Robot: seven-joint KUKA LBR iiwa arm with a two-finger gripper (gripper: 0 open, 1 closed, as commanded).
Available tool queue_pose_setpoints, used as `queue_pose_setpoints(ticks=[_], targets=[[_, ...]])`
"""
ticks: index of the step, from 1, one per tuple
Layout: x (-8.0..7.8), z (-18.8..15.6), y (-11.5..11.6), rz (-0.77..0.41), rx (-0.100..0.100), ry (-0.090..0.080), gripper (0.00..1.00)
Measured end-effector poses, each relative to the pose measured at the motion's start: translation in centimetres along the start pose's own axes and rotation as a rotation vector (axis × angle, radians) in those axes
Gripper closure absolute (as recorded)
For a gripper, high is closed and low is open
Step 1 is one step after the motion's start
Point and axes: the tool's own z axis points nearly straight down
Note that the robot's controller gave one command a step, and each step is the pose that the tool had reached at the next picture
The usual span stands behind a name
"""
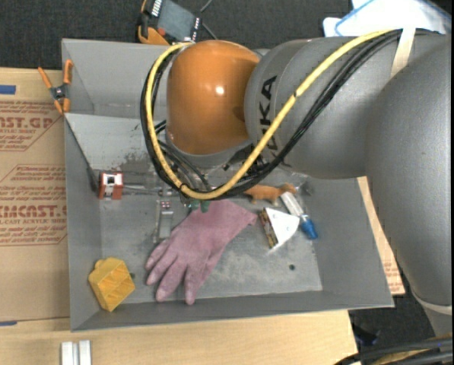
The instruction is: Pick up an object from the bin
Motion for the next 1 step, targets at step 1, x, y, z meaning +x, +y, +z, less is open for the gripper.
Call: queue_pose_setpoints(ticks=[1], targets=[[0.0, 0.0, 0.0, 0.0, 0.0, 0.0, 0.0]])
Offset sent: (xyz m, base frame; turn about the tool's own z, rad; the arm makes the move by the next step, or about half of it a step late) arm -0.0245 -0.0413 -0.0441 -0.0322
